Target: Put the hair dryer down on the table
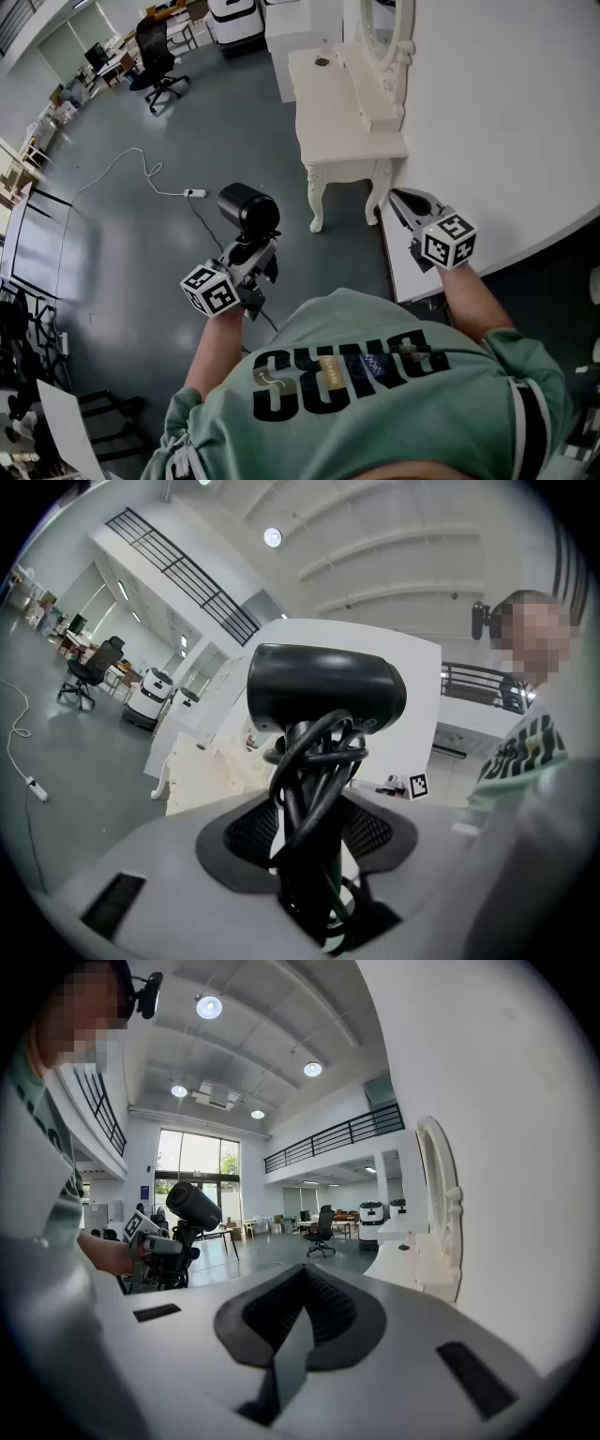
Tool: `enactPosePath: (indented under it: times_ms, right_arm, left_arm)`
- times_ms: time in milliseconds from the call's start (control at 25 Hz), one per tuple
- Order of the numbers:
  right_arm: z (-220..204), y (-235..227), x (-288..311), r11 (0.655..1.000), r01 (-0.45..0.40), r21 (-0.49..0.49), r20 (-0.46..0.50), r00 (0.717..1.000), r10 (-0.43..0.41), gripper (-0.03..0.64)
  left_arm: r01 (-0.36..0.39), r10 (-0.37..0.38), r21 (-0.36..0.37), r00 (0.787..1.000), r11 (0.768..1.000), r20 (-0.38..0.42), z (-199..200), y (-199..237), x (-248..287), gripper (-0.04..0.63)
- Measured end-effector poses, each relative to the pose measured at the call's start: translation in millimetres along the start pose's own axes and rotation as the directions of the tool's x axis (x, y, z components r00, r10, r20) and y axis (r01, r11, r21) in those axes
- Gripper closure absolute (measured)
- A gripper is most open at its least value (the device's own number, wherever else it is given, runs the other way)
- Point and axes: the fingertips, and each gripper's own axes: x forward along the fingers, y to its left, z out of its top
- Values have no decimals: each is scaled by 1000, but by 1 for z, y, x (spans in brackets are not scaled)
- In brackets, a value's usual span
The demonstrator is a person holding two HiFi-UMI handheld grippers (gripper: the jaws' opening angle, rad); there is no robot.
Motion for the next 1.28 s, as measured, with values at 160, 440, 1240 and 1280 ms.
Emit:
enactPosePath:
  times_ms: [160, 440, 1240, 1280]
  right_arm:
    - [-1, -2, -1, 1000, -1, -7, 2, 1000, 1, 623]
    - [-1, -15, -6, 1000, 8, 19, 23, 1000, -9, 623]
    - [-24, -54, -36, 992, -119, 38, -9, 993, 119, 623]
    - [-25, -56, -34, 991, -124, 41, -8, 992, 124, 623]
  left_arm:
    - [3, -3, 3, 1000, 1000, 0, -1, -2, 3, 403]
    - [-3, 3, 8, 1000, 1000, -6, -4, -4, 13, 403]
    - [-42, 43, -30, 998, 999, 42, -21, -47, 96, 403]
    - [-42, 44, -35, 998, 998, 40, -22, -45, 100, 403]
